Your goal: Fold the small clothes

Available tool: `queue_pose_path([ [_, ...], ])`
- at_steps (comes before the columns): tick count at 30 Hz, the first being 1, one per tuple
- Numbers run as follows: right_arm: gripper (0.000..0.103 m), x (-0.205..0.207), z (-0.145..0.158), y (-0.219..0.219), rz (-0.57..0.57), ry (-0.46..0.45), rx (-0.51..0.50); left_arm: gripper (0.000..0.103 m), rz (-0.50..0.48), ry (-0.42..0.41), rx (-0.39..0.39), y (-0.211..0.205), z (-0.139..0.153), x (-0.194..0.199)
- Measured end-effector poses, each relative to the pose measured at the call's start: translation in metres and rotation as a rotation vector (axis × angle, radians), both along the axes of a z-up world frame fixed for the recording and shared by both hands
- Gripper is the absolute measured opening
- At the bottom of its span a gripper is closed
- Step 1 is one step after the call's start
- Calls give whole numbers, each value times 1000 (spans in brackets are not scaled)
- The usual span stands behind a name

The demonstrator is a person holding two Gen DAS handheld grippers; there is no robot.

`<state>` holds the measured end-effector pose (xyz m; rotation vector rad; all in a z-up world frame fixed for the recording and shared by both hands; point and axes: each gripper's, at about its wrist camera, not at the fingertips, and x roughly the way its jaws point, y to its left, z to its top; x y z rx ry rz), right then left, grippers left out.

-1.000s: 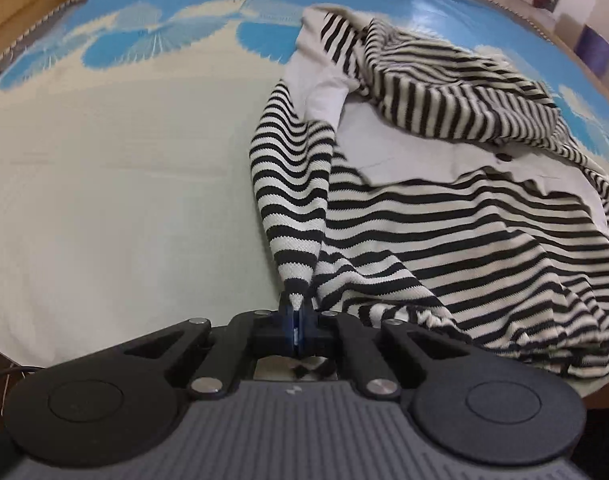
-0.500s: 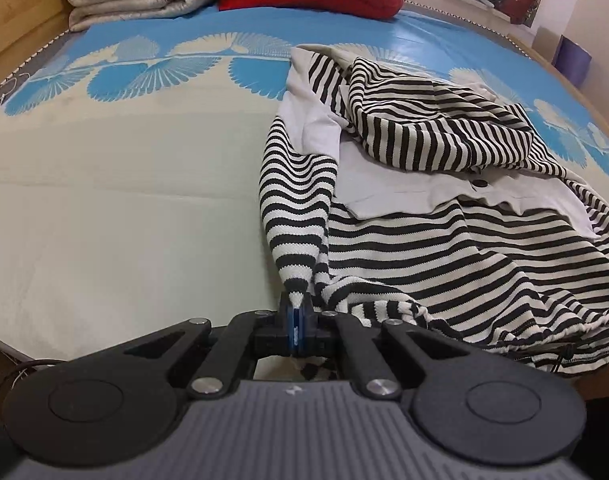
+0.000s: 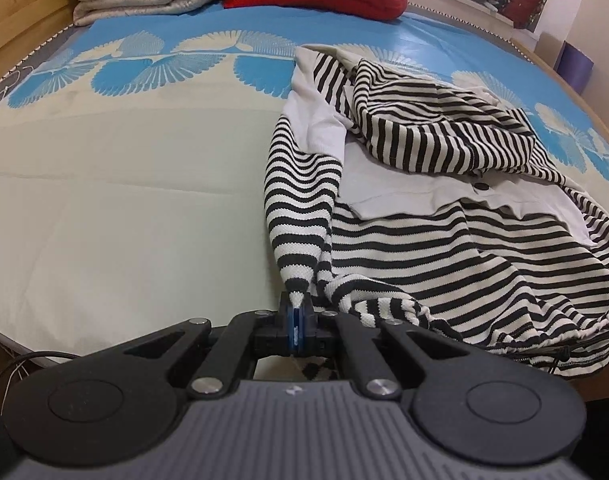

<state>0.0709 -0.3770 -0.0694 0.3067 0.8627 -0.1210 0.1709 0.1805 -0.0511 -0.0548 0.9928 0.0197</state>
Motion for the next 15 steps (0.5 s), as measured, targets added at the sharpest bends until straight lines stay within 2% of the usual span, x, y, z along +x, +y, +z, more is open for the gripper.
queue_pose_path([
  [7, 8, -11, 19, 0, 3, -108, -1, 2, 21, -68, -46, 8, 17, -6],
  [10, 8, -15, 37, -2, 24, -169, 1, 1, 17, -129, -100, 13, 37, -8],
  [15, 8, -25, 71, -14, 30, -262, 19, 1, -64, -242, -151, 22, 90, -10],
])
